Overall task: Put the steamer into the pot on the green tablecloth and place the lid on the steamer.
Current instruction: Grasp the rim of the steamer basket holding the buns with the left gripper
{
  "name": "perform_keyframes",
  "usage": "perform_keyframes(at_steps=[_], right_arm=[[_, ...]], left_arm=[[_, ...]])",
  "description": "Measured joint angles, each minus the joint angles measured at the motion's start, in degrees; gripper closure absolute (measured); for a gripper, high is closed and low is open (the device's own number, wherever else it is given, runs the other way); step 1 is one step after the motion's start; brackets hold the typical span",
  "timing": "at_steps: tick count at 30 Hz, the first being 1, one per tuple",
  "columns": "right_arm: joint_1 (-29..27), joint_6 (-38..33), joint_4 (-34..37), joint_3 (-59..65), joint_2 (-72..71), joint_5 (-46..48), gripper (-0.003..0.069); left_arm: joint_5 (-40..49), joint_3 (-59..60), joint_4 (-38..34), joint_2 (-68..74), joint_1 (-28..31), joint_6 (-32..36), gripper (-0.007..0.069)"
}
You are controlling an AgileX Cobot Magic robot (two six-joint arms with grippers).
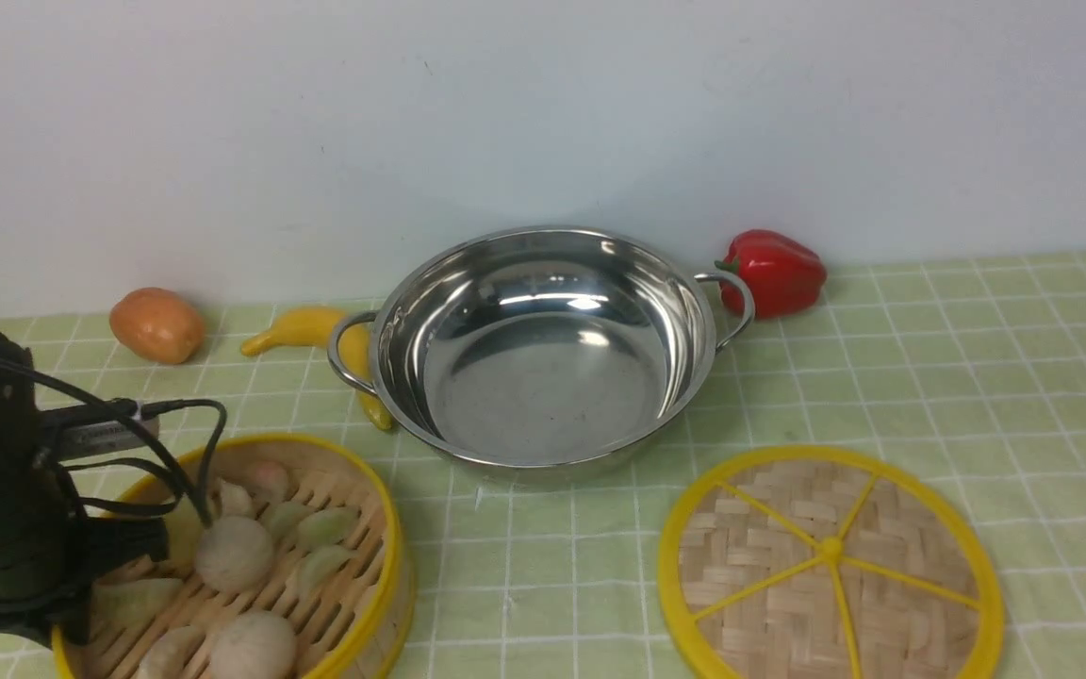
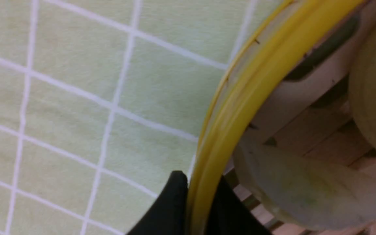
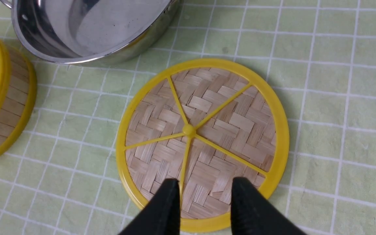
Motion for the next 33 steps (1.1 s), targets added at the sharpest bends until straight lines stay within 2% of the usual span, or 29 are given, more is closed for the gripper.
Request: perform_keyframes(at_steps=[10,21,28,33], right_arm=[[0.0,0.0,0.0,0.0,0.0,-0.9,0.0419],[0.0,0.0,0.0,0.0,0.0,-0.9,0.0419],[0.0,0.0,0.0,0.0,0.0,-0.79,0.0419],[0.0,0.0,0.0,0.0,0.0,-0.18,0.0419]], left_arm=[[0.43,0.0,-0.98,-0.69,5.58,4.34,0.0584],[3.33,-0.67,-4.89,-9.35,14.08,12.21,0.0584],[7.99,-5.11,-6.86,-12.48,14.6,14.47,0.0584],[14.5,-13.04,-8.41,-12.64,14.6,17.1,0.0584]])
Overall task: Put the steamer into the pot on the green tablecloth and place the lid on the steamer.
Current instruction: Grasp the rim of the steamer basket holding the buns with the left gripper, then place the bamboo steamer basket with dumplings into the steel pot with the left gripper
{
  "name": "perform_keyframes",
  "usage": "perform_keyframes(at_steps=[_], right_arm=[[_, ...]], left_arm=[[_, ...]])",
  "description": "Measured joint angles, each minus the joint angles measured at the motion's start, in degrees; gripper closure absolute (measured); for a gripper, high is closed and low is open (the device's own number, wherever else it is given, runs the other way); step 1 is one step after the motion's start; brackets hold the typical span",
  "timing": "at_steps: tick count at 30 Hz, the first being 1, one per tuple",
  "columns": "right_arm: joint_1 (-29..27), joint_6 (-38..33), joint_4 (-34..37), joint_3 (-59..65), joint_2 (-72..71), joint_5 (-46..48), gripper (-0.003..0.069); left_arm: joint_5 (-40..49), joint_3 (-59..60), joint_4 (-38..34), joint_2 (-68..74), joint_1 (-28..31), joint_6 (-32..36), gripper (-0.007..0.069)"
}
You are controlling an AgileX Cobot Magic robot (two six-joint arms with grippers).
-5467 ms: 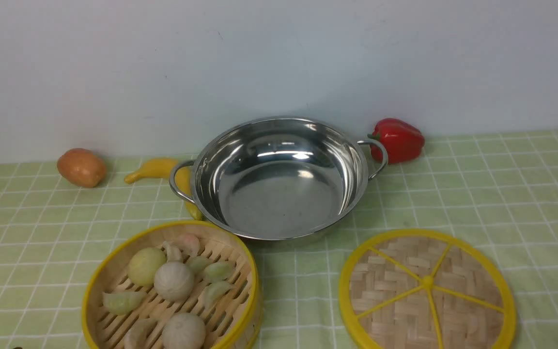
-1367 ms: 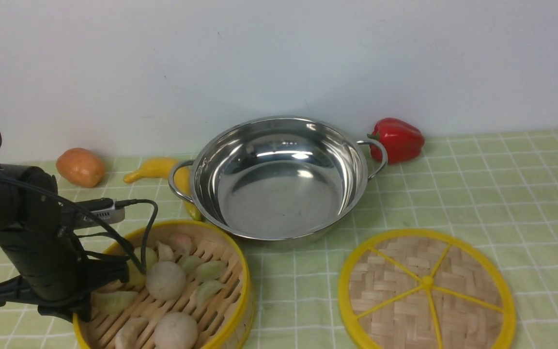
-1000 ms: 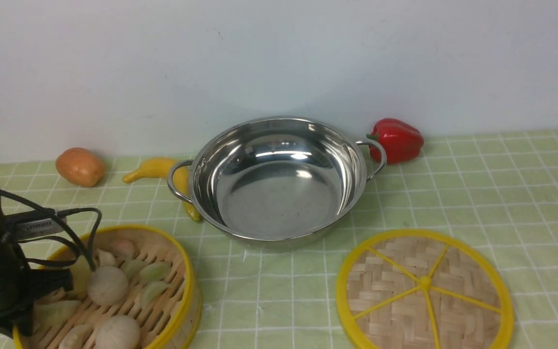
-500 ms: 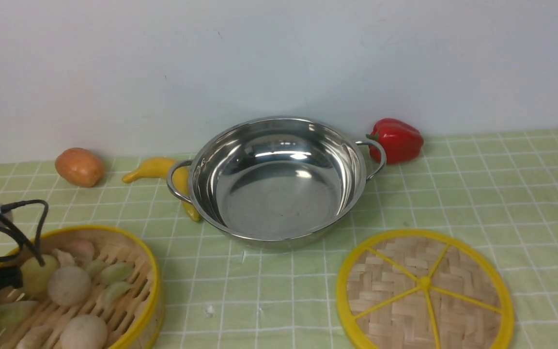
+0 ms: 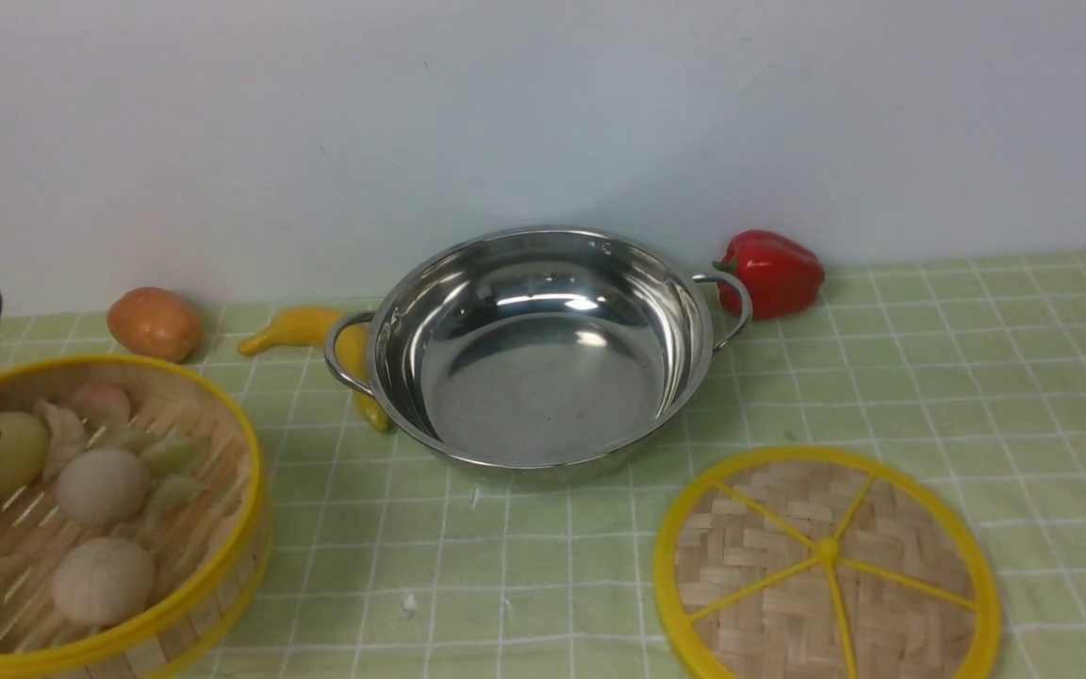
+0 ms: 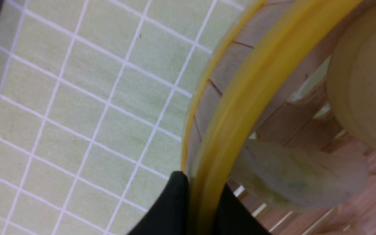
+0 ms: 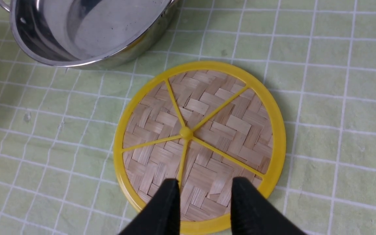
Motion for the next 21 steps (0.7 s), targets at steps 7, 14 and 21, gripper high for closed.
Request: perform_keyframes(at_steps=[7,14,21], right_arm=[[0.0,0.0,0.0,0.0,0.0,0.0,0.0419],[0.0,0.05,0.0,0.0,0.0,0.02,0.0419],[0.0,0.05,0.0,0.0,0.0,0.42,0.0419]], left_arm=[[4.77,-12.65,-10.8,0.2,-2.08,5.61,0.0584],[6.0,-25.25,-17.27,5.45,-13.51,5.56,0.0584],[6.28,-40.57,-12.35,21.16,-27.68,-0.8,0.0584]])
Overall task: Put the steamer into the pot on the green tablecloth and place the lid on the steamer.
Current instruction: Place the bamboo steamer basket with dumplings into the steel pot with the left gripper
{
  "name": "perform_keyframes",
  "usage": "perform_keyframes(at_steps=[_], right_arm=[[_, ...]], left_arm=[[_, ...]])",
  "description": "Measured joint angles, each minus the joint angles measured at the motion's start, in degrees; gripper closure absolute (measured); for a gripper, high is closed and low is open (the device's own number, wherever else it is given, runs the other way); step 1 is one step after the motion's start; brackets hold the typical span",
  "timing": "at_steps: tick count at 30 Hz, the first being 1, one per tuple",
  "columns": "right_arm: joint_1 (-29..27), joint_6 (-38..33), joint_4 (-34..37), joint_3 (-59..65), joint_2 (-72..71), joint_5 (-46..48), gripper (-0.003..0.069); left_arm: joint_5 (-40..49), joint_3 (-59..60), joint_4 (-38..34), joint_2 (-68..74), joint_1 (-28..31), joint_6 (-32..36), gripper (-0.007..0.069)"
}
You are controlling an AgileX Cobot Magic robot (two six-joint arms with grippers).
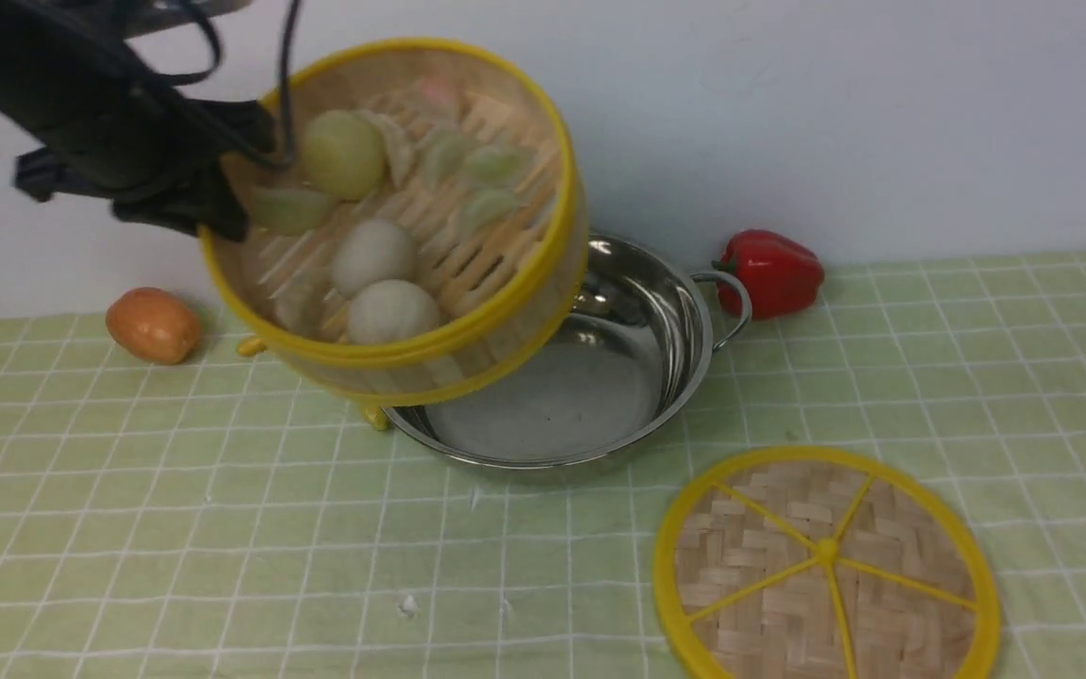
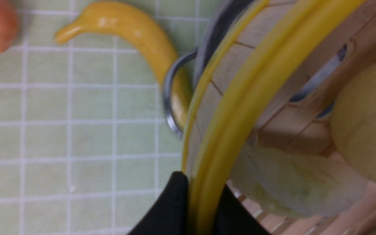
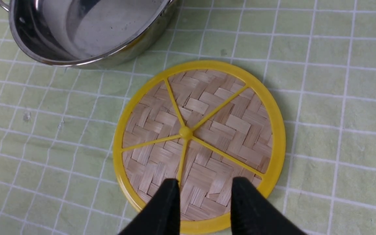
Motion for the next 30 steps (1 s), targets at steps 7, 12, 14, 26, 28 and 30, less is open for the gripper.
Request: perform_keyframes(at_steps=[7,12,14,26,28,30], right_arm=[[0.0,0.64,0.0,0.0,0.07,0.7,0.0419],[0.0,0.84,0.0,0.0,0.07,0.95,0.0419],[0.0,1.09,0.0,0.0,0.07,0.95,0.0419],[0.0,1.47,0.0,0.0,0.07,0.98,0.0419],[0.0,1.47,0.0,0.0,0.07,0.98,0.0419],[0.0,1.47,0.0,0.0,0.07,0.93,0.0419]], left_arm=[[0.0,-14.06,1.77,14.56,-5.88,-2.22,0.0584],[-0.05,-20.99,1.77,21.86,-6.7,-3.52,0.0584],[-0.05,-23.24,2.05,24.66,-6.7,-4.32,0.0584],[0.12,-23.52,4.79,28.35,-6.7,-5.14,0.0584],[0.12,-23.52,4.79,28.35,-6.7,-5.16,0.0584],[0.12,-23.52,4.79,28.5,-6.7,-5.16,0.0584]])
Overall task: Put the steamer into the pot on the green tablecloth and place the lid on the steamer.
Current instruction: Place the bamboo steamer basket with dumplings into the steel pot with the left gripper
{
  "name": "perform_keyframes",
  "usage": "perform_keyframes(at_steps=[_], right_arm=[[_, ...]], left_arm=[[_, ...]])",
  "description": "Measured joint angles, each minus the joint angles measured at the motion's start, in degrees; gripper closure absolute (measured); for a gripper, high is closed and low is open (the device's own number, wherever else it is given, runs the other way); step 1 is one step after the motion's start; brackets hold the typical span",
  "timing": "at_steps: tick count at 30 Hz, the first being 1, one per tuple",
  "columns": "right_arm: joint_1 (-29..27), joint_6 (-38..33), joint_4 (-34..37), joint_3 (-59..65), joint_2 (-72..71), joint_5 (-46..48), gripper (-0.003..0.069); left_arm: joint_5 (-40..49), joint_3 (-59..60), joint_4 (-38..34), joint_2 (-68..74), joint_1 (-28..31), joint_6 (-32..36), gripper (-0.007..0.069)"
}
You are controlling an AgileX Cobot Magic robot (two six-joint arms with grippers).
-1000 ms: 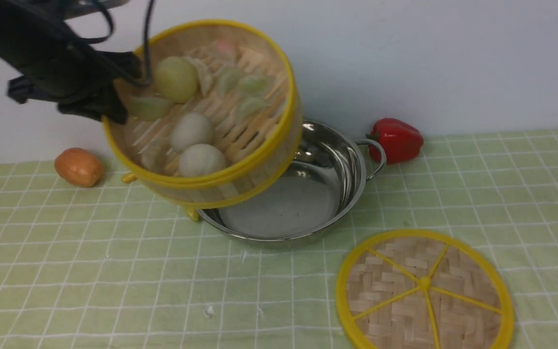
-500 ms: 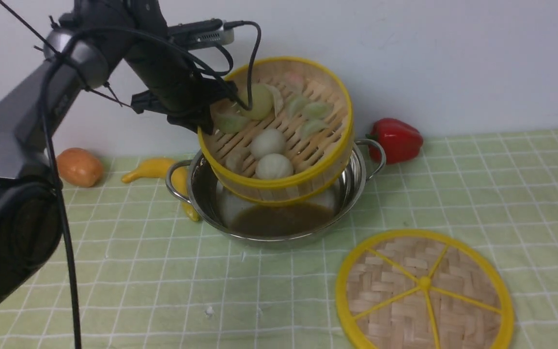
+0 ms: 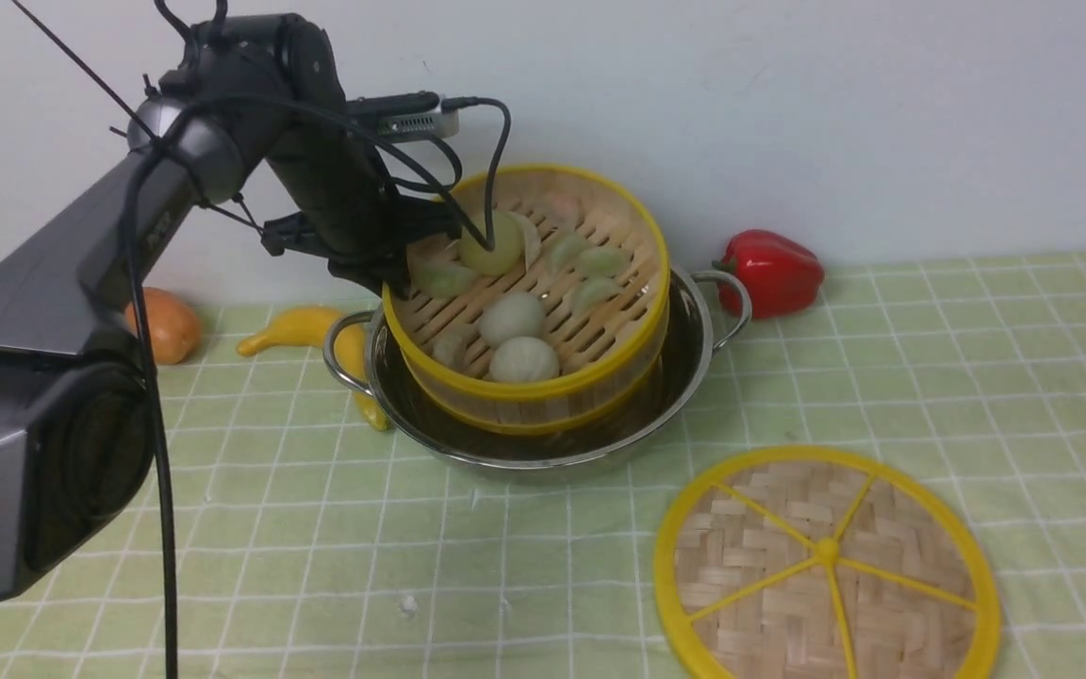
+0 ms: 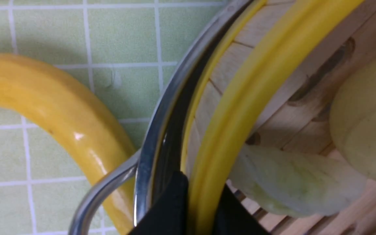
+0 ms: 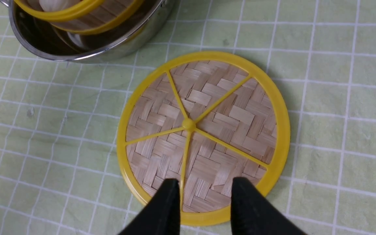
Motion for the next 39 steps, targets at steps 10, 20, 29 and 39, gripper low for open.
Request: perform_keyframes(at_steps=[10,20,29,39], right_arm=[[0.0,0.11,0.0,0.0,0.0,0.0,0.0419],[0.0,0.17,0.0,0.0,0.0,0.0,0.0419],[0.0,0.17,0.0,0.0,0.0,0.0,0.0419],[0.0,0.17,0.0,0.0,0.0,0.0,0.0419]], left_arm=[[0.28,0.0,-0.07,1.42,-0.02,0.01,0.0584],[0.42,0.0,-0.02,3.11,-0.28,-0.27,0.0584],[0.42,0.0,-0.14,3.55,-0.28,-0.27,0.0584],[0.34,0.0,-1.77,3.61,-0.28,0.02,0.0507]])
